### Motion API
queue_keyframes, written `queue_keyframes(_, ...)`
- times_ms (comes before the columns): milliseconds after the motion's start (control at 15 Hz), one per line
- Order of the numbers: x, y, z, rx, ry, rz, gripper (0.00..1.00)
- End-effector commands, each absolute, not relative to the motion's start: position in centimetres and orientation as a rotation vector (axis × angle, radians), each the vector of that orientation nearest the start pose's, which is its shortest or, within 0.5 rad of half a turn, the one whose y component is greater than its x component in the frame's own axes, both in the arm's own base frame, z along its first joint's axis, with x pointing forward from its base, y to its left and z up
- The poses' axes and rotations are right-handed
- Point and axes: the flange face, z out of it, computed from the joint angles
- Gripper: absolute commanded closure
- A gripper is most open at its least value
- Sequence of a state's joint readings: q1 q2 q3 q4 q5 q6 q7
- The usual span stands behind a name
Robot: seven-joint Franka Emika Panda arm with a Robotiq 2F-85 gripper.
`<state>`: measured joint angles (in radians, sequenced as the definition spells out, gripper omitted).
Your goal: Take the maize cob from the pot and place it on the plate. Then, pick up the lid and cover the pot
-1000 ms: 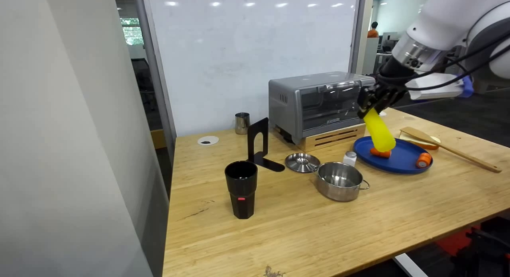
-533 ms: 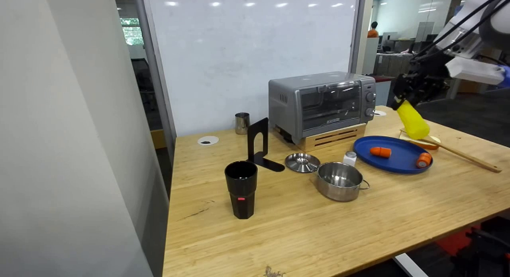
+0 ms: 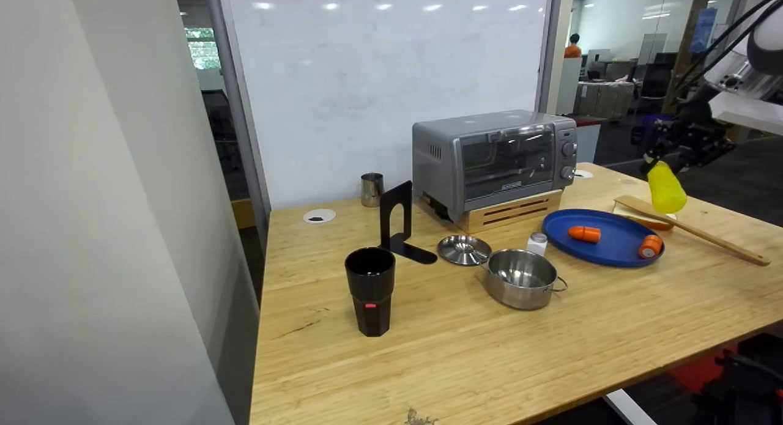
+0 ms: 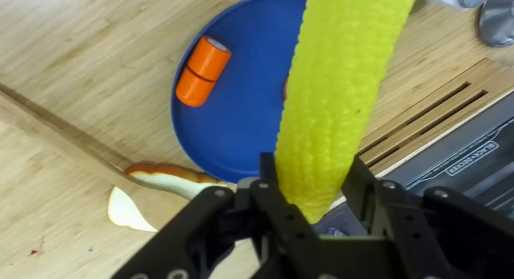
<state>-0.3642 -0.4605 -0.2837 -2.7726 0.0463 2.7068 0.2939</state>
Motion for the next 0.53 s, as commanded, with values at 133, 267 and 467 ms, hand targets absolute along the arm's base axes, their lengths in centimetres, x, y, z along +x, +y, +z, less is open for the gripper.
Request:
queue_keyframes(133,32.1,-26.9,36.1,-2.541,1.601,-0.520,0.81)
queue_keyframes(267,32.8,-27.7,35.8,-2.505,1.646,-0.481,0.81)
queue_keyframes(467,34.0,-29.0,35.6,-2.461,1.700,-0.440,0.81)
